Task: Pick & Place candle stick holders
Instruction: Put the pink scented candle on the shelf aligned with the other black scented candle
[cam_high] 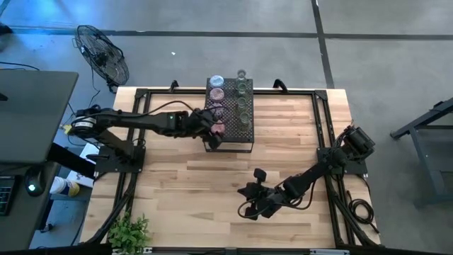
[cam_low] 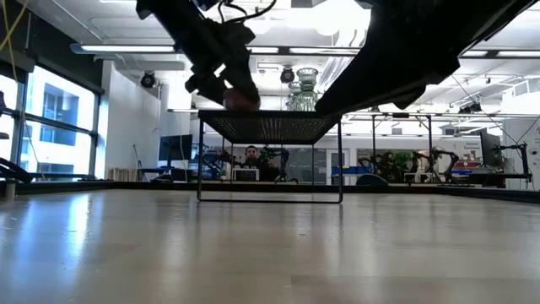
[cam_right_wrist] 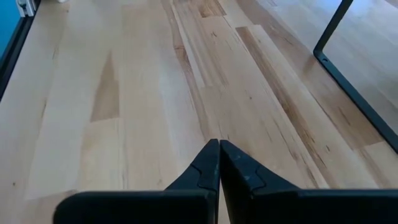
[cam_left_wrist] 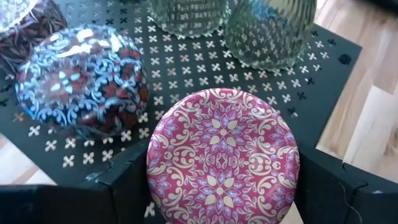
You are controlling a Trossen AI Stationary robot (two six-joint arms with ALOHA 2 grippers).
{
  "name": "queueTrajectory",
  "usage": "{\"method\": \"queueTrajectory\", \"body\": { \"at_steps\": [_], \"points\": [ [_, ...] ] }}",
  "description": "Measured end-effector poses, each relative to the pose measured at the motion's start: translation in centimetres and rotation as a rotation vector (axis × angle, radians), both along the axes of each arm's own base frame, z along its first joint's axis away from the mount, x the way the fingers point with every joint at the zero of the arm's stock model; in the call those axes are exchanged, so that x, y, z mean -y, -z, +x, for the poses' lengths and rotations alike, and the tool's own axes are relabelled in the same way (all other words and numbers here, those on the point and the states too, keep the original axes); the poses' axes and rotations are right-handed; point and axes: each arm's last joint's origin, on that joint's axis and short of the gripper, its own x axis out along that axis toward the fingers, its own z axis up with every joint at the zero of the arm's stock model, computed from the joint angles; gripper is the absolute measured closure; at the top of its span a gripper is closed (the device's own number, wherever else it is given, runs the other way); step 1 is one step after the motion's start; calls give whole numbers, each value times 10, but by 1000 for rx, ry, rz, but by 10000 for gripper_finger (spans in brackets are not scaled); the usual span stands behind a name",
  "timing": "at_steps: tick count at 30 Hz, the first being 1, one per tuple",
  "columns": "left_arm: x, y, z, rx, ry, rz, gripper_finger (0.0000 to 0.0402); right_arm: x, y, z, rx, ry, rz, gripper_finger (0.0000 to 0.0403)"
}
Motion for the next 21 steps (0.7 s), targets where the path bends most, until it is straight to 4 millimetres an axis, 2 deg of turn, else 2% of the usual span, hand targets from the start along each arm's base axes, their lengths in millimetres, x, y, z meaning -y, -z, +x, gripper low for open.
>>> {"method": "queueTrajectory", "body": {
  "at_steps": [18,21],
  "points": [
    [-1,0,1,-7,-9,40,100,0,0,0,5,-1,3,402],
    [-1,0,1,-13,1,50,90,0,0,0,5,-1,3,400]
  ]
}}
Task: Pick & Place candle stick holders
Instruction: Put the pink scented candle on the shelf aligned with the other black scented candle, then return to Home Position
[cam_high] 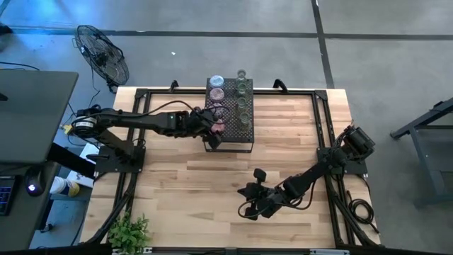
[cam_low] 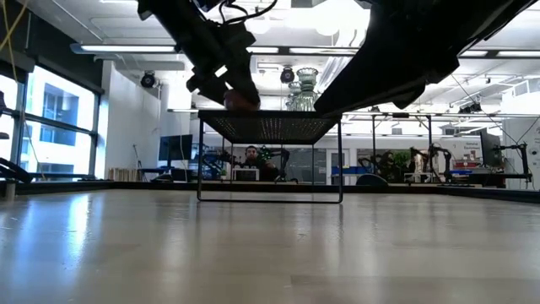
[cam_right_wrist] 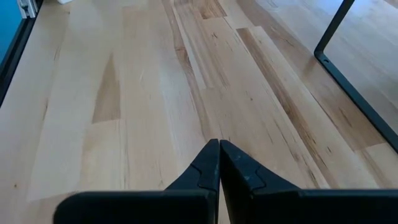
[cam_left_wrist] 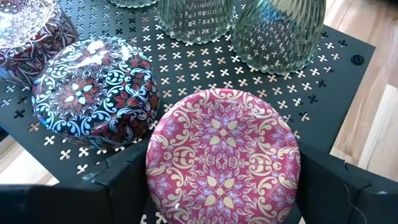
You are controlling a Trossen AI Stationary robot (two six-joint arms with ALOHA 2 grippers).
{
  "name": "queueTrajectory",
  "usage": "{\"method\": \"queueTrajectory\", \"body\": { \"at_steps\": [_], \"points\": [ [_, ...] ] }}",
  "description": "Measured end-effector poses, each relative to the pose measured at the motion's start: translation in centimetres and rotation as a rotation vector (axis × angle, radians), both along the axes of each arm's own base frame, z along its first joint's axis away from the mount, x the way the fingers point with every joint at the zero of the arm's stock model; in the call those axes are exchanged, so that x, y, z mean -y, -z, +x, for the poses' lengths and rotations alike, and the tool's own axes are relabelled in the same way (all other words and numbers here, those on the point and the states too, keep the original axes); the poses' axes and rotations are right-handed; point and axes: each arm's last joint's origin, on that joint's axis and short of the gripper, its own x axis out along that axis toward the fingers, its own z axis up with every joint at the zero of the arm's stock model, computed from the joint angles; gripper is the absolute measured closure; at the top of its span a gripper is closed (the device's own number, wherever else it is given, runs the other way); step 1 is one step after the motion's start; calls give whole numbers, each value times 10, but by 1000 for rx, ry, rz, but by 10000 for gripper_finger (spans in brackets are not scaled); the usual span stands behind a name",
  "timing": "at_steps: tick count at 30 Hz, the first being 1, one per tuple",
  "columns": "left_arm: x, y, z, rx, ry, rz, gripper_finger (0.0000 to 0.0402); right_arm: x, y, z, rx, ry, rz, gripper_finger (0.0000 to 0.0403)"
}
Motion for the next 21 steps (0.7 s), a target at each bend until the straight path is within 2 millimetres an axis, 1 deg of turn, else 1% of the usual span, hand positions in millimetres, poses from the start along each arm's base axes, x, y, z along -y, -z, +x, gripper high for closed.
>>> {"method": "queueTrajectory", "body": {
  "at_steps": [6,10,15,21],
  "points": [
    [-9,0,-1,2,-7,-15,44,0,0,0,0,0,0,401],
    [-14,0,-2,6,-4,-37,22,0,0,0,0,-1,0,402],
    [-14,-1,-2,4,30,-23,13,0,0,0,0,-1,0,400],
    [-13,-14,-9,19,72,30,12,0,0,0,-2,-4,2,401]
  ]
}}
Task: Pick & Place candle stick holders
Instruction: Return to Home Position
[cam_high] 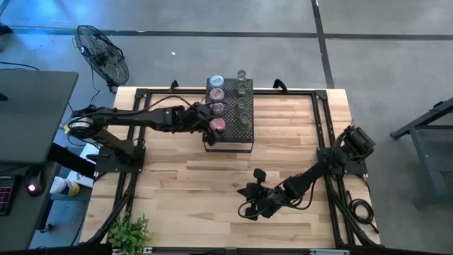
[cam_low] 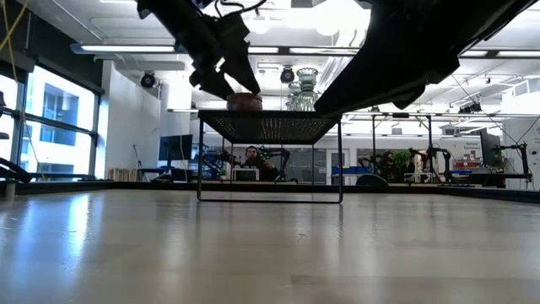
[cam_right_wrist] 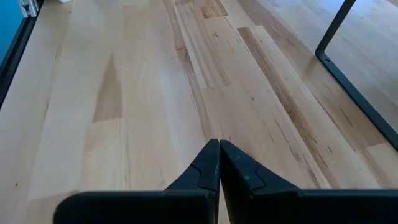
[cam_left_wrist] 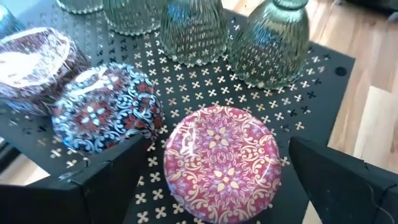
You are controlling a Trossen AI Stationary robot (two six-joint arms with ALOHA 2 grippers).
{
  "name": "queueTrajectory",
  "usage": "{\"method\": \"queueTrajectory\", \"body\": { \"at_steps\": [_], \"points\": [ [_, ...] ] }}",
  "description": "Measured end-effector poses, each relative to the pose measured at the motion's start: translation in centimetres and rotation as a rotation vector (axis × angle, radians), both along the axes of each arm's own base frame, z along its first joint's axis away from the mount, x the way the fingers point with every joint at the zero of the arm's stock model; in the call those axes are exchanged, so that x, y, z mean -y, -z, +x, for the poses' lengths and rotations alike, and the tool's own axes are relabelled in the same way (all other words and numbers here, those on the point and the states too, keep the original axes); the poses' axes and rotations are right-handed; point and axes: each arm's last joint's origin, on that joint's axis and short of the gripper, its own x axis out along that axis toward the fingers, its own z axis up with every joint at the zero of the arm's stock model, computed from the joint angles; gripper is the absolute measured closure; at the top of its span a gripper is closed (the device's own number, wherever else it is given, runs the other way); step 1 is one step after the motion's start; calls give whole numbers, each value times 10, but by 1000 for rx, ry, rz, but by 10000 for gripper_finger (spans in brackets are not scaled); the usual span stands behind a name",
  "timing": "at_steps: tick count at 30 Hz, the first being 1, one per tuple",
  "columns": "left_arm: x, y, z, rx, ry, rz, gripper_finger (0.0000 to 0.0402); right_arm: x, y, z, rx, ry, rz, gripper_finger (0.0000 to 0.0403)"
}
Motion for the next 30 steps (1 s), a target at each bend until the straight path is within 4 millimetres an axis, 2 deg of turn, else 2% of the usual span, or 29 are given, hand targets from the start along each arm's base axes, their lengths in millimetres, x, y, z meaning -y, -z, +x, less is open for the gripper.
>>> {"method": "queueTrajectory", "body": {
  "at_steps": [4,7,11,15,17,18,22,30],
  "points": [
    [3,-14,-10,26,43,24,24,0,0,0,-2,-11,-6,402],
    [16,-24,-21,22,96,67,74,0,0,0,-5,-35,-60,402],
    [51,-22,-37,86,259,149,201,3,0,3,-36,-115,-141,402],
    [80,4,-53,159,410,212,334,20,-3,8,-64,-203,-148,402],
    [87,15,-60,210,441,226,382,33,-9,6,-24,-236,-134,402],
    [88,20,-64,228,443,228,390,40,-13,3,9,-252,-126,402],
    [85,36,-79,310,396,230,372,71,-24,-23,151,-304,-108,403],
    [79,55,-110,390,375,250,399,131,-27,-102,346,-247,-96,403]
  ]
}}
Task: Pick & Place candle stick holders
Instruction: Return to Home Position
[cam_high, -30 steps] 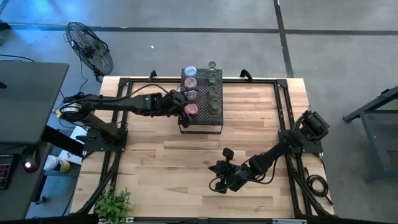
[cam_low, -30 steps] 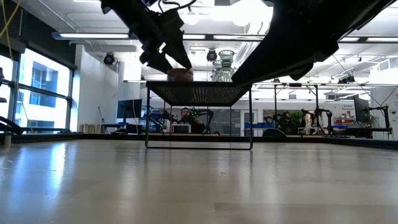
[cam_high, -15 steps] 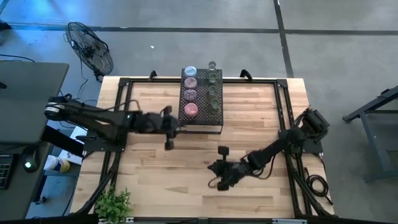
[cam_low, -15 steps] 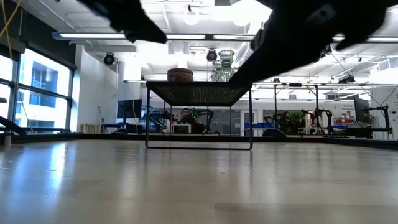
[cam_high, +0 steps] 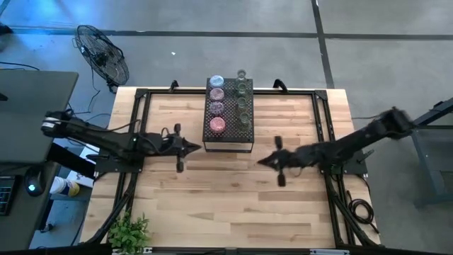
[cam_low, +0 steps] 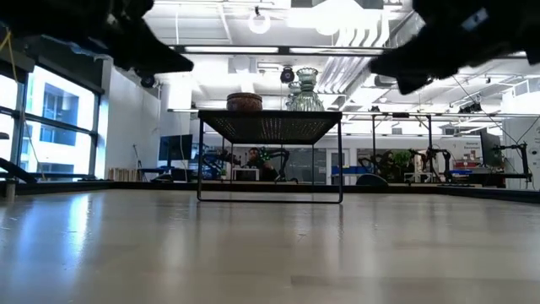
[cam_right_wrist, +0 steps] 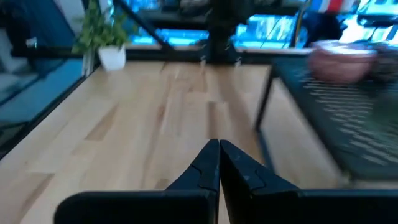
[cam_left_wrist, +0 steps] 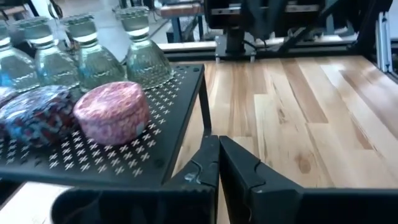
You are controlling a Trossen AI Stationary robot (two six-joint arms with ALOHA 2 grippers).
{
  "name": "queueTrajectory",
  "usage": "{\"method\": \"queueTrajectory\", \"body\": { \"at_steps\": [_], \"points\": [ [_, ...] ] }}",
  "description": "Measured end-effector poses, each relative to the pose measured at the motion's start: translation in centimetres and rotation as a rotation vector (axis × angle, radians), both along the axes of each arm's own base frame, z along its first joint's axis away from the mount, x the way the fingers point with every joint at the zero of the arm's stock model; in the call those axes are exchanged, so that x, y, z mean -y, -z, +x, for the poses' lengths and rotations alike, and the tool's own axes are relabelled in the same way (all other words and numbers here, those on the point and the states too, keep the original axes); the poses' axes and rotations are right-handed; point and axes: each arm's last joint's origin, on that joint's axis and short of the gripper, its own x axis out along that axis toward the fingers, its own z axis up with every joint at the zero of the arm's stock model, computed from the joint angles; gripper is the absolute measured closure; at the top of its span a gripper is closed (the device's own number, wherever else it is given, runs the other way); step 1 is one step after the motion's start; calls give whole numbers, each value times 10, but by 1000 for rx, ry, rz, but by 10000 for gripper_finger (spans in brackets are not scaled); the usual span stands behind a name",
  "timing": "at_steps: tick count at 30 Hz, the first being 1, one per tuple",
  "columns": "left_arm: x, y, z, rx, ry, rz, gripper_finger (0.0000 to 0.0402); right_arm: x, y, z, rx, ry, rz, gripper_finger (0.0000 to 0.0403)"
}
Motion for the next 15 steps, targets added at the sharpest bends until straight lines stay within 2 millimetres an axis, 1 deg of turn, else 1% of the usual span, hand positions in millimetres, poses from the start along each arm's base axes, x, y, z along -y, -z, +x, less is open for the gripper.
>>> {"method": "queueTrajectory", "body": {
  "at_steps": [4,8,11,15],
  "points": [
    [-2,10,-15,74,7,-9,397,24,5,-36,99,19,10,403],
    [-5,20,-28,95,-2,-5,400,43,10,-64,222,38,22,403],
    [-7,22,-36,118,-24,1,401,52,18,-79,274,51,15,403],
    [-10,29,-49,144,-45,5,401,61,19,-90,263,106,-3,403]
  ]
}}
